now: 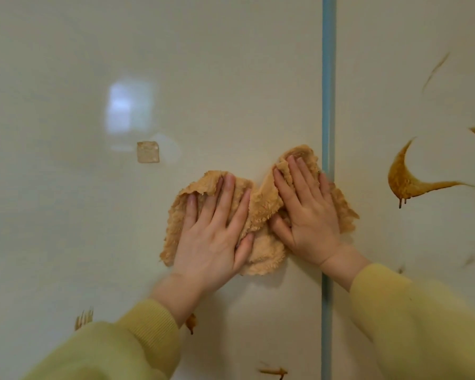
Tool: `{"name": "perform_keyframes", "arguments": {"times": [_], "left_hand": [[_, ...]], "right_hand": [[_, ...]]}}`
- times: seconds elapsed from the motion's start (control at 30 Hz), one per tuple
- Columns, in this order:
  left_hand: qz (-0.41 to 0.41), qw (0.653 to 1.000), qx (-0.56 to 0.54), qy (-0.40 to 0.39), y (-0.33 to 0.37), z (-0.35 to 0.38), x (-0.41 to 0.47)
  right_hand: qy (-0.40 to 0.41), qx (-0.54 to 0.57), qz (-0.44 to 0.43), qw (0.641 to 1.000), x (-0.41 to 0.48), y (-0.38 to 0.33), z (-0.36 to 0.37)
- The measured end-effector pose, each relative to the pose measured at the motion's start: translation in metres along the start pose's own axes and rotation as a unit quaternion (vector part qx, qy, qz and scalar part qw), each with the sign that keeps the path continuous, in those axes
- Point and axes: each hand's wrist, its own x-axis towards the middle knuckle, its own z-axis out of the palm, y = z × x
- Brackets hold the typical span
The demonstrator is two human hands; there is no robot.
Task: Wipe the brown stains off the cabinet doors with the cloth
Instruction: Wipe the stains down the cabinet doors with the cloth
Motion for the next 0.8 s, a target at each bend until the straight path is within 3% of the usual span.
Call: {"name": "perform_keyframes", "arguments": {"times": [0.13, 0.27, 0.53, 0.67, 0.8], "left_hand": [[0.037, 0.999, -0.02, -0.006, 0.012, 0.01, -0.044], [0.068, 0.995, -0.031, -0.061, 0.014, 0.02, -0.098], [0.21, 0.974, -0.009, -0.079, -0.061, 0.015, -0.136], [0.159, 0.986, 0.018, -0.048, -0.109, 0.005, -0.144], [0.041, 0.997, 0.042, -0.044, -0.145, -0.005, -0.155]], "right_hand": [[-0.03, 0.006, -0.013, 0.999, -0.041, -0.028, 0.005], [-0.066, 0.006, -0.048, 0.997, -0.092, -0.06, 0.015], [-0.056, 0.011, -0.07, 0.996, -0.112, -0.123, 0.032], [-0.016, 0.04, -0.063, 0.997, -0.08, -0.169, 0.045], [0.014, 0.055, -0.076, 0.995, -0.046, -0.21, 0.059]]}}
